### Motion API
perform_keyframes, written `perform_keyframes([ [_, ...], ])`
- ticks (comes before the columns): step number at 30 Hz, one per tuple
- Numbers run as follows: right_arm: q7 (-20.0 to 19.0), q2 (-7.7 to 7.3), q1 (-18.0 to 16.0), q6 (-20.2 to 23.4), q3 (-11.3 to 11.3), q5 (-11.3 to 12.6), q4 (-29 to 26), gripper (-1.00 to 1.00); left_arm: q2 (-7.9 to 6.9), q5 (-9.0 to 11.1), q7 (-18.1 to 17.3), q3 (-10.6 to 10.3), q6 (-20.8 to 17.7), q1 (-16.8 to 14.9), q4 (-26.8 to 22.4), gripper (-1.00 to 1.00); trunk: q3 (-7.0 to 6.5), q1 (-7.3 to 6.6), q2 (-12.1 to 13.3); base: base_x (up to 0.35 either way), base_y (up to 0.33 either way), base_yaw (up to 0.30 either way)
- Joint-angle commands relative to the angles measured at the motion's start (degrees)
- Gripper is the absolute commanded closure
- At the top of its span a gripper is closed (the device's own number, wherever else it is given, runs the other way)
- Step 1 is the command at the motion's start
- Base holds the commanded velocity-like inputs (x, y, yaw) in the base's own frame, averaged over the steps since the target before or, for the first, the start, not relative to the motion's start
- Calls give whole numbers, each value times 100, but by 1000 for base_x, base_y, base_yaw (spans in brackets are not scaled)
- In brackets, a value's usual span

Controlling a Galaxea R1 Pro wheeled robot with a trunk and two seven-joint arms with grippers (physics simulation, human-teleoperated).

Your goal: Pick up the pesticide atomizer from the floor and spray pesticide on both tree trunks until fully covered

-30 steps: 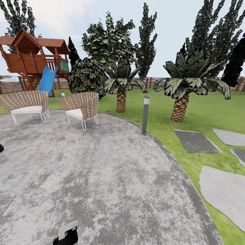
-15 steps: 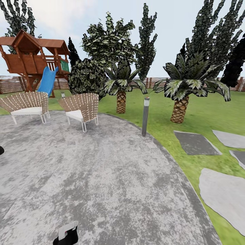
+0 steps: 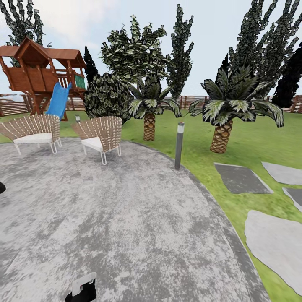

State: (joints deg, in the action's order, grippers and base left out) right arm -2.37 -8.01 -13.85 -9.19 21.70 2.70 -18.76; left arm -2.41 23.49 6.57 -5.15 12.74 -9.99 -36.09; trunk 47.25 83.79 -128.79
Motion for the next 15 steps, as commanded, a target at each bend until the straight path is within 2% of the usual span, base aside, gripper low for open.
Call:
perform_keyframes([
  [1,-25,3,-4,-22,18,29,6,-100,-8,42,48,-48,27,-3,1,100,-13,-24,39,0,0,0],
  [9,-26,2,-4,-22,11,28,9,-100,-11,42,46,-48,27,-3,5,100,-157,-200,360,0,0,-11],
  [15,-26,4,-4,-26,10,28,12,-100,-12,45,46,-48,27,-3,108,100,-264,-331,601,0,0,-164],
])
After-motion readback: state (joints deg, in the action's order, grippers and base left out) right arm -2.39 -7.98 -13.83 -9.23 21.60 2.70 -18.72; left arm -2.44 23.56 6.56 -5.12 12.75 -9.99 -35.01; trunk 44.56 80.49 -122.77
